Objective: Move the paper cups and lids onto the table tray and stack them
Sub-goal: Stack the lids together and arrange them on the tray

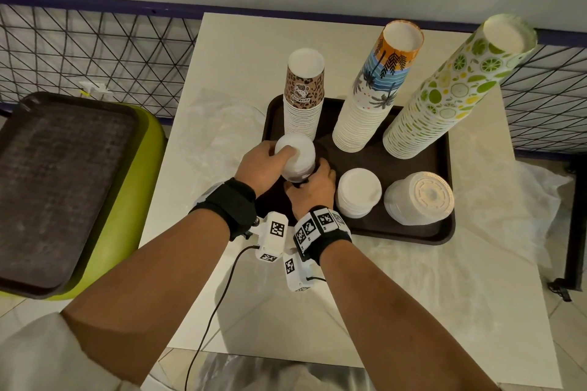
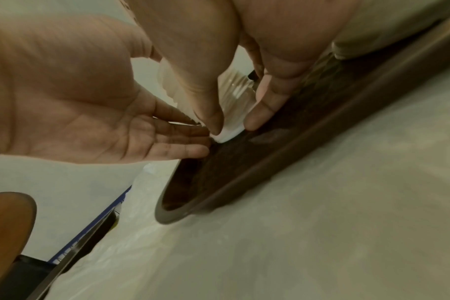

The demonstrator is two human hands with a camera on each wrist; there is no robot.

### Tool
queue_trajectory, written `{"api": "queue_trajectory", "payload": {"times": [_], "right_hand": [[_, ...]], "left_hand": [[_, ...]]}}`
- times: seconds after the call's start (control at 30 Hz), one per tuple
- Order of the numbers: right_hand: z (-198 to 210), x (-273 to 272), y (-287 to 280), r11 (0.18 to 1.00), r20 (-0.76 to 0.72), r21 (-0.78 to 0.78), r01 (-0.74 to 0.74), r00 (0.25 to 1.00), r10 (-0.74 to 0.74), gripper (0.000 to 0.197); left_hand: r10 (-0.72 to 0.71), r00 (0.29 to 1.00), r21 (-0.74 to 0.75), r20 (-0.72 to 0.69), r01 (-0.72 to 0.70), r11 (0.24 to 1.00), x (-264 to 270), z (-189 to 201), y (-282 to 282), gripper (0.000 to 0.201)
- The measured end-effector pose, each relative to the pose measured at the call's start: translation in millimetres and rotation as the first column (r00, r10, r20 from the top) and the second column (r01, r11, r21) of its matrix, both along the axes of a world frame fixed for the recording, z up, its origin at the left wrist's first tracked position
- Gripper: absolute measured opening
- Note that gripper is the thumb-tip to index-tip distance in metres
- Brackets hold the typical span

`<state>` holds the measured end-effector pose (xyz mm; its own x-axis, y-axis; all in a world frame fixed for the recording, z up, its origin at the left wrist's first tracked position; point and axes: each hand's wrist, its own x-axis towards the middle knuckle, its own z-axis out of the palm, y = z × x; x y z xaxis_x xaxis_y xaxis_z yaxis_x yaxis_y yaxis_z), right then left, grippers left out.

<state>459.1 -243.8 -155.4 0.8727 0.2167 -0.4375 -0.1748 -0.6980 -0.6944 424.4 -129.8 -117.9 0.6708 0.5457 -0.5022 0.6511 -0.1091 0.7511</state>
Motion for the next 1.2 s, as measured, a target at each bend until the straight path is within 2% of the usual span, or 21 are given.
{"api": "queue_trajectory", "payload": {"times": [0.2, 0.3, 0.4, 0.47, 0.53, 0.6, 0.7, 0.8, 0.87, 0.93, 0.97, 1.07, 1.13, 1.2], "right_hand": [[5, -20, -12, 0.999, 0.0, -0.009, -0.031, 1.0, 0.031, 0.092], [18, -31, -30, 0.992, 0.04, 0.0, -0.127, 0.991, 0.127, 0.064], [49, -42, -61, 0.958, 0.062, 0.069, -0.278, 0.96, 0.274, 0.032], [72, -45, -86, 0.939, 0.195, 0.104, -0.327, 0.933, 0.303, 0.025], [91, -38, -106, 0.947, 0.409, 0.119, -0.297, 0.884, 0.226, 0.022], [100, -24, -118, 0.96, 0.553, 0.125, -0.251, 0.821, 0.142, 0.024], [95, -1, -120, 0.97, 0.621, 0.07, -0.231, 0.771, 0.139, 0.035], [80, 15, -111, 0.961, 0.477, -0.106, -0.255, 0.835, 0.274, 0.046], [69, 21, -105, 0.91, 0.361, -0.282, -0.305, 0.845, 0.395, 0.053], [63, 22, -104, 0.836, 0.303, -0.429, -0.343, 0.817, 0.491, 0.058], [63, 23, -104, 0.824, 0.289, -0.45, -0.345, 0.816, 0.5, 0.06], [64, 26, -107, 0.841, 0.272, -0.412, -0.351, 0.833, 0.481, 0.065], [65, 27, -110, 0.846, 0.279, -0.389, -0.364, 0.829, 0.485, 0.062], [66, 27, -112, 0.856, 0.293, -0.368, -0.363, 0.828, 0.477, 0.057]], "left_hand": [[0.021, 1.0, 0.086, -0.004, -0.021, 0.996, -21, 18, -1, 0.061], [0.114, 0.992, 0.138, 0.051, -0.12, 0.983, -42, 31, -7, 0.053], [0.171, 0.974, 0.223, 0.149, -0.201, 0.954, -63, 37, -21, 0.026], [0.135, 0.973, 0.268, 0.187, -0.182, 0.946, -74, 40, -38, 0.02], [0.057, 0.981, 0.269, 0.185, -0.107, 0.957, -79, 41, -59, 0.028], [0.019, 0.984, 0.196, 0.178, -0.054, 0.979, -77, 34, -79, 0.032], [0.007, 0.99, 0.065, 0.143, -0.016, 0.998, -60, 22, -104, 0.044], [0.01, 0.998, -0.064, 0.063, -0.006, 0.998, -36, 14, -118, 0.063], [-0.002, 1.0, -0.121, 0.005, 0.003, 0.993, -24, 9, -122, 0.069], [-0.032, 0.998, -0.153, -0.046, 0.025, 0.988, -16, 3, -123, 0.065], [-0.039, 0.997, -0.17, -0.059, 0.028, 0.985, -13, 0, -123, 0.059], [0.029, 0.997, -0.327, -0.069, -0.05, 0.944, -7, -8, -124, 0.045], [0.097, 0.992, -0.441, -0.074, -0.12, 0.889, -4, -10, -123, 0.041], [0.131, 0.988, -0.485, -0.08, -0.153, 0.861, -2, -11, -124, 0.042]]}}
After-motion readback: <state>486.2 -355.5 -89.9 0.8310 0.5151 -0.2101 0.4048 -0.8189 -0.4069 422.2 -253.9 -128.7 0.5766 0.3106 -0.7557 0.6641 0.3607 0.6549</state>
